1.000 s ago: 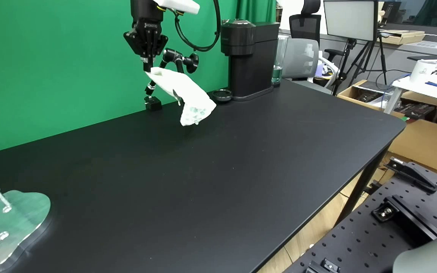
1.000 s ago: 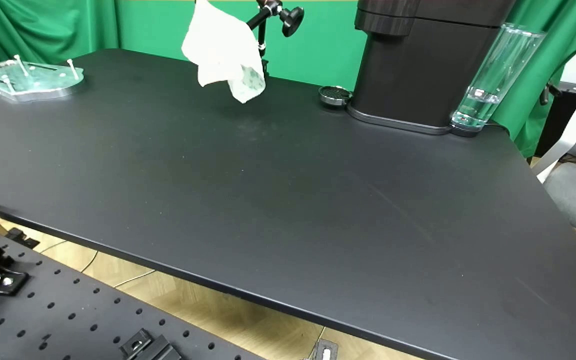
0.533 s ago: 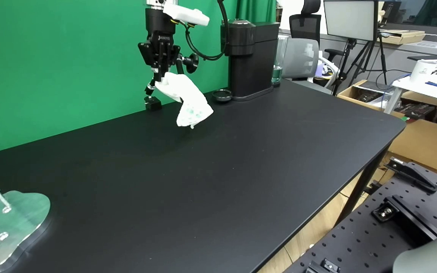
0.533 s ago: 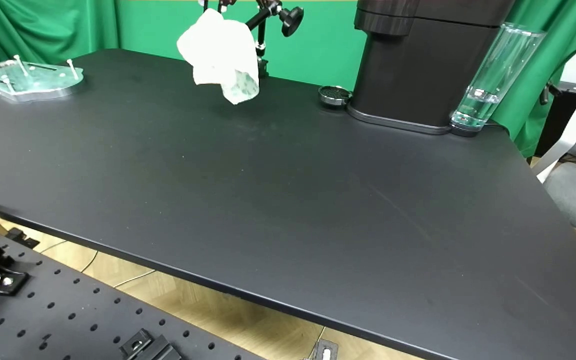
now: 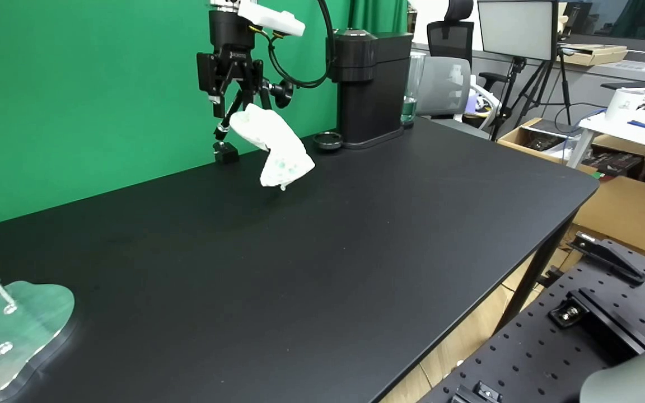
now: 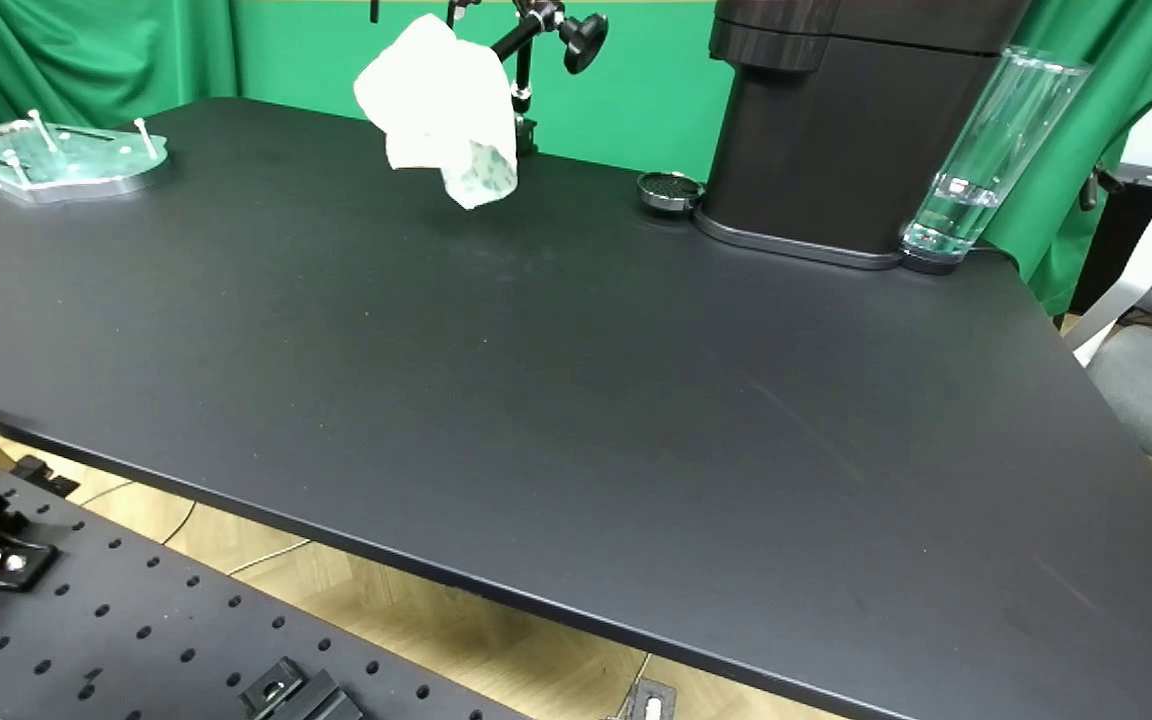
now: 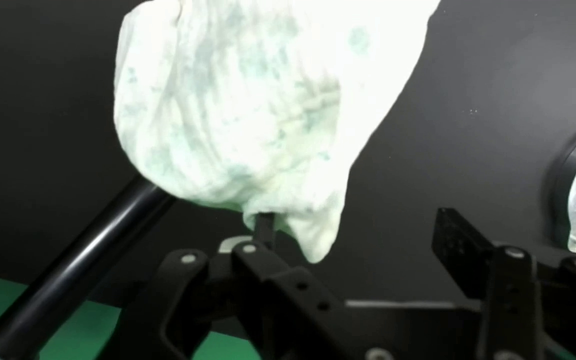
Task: Hang the cloth on the black stand
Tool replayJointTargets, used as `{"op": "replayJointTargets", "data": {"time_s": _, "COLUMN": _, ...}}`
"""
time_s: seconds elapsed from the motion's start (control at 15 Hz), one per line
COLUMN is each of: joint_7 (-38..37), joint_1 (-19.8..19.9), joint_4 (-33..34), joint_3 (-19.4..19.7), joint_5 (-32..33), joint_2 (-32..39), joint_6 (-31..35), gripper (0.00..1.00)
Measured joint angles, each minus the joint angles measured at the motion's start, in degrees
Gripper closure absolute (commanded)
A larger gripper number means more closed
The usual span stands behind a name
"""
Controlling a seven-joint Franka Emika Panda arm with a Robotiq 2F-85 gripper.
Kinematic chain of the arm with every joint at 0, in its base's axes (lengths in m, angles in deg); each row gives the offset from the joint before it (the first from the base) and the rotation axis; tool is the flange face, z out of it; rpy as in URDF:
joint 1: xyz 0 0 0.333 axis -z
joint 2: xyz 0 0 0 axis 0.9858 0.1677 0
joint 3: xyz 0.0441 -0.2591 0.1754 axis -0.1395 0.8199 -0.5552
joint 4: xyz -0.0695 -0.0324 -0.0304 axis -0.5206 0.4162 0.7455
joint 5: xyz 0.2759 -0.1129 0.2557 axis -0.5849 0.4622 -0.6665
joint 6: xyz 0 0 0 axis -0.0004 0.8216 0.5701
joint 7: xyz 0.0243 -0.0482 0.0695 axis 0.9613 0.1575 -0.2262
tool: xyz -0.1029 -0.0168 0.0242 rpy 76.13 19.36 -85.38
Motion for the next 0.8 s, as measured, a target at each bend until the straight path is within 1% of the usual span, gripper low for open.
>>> {"op": "replayJointTargets", "data": {"time_s": 0.2, "joint_7": -0.3, "joint_1": -0.3, "joint_4": 0.3, "joint_3": 0.1, "joint_5": 2.8, "joint_2": 0.0, "joint_6": -0.3, "gripper": 0.00}}
{"op": "replayJointTargets", "data": {"time_s": 0.47, "joint_7": -5.5, "joint_1": -4.7, "joint_4": 0.5, "joint_3": 0.7, "joint_5": 9.5, "joint_2": 0.1, "joint_6": 0.6, "gripper": 0.00}}
{"op": "replayJointTargets", "data": {"time_s": 0.6, "joint_7": -6.4, "joint_1": -5.8, "joint_4": 0.6, "joint_3": 0.9, "joint_5": 10.1, "joint_2": 0.1, "joint_6": 0.6, "gripper": 0.00}}
{"op": "replayJointTargets", "data": {"time_s": 0.8, "joint_7": -6.4, "joint_1": -5.8, "joint_4": 0.6, "joint_3": 1.4, "joint_5": 10.2, "joint_2": 0.1, "joint_6": 0.6, "gripper": 0.00}}
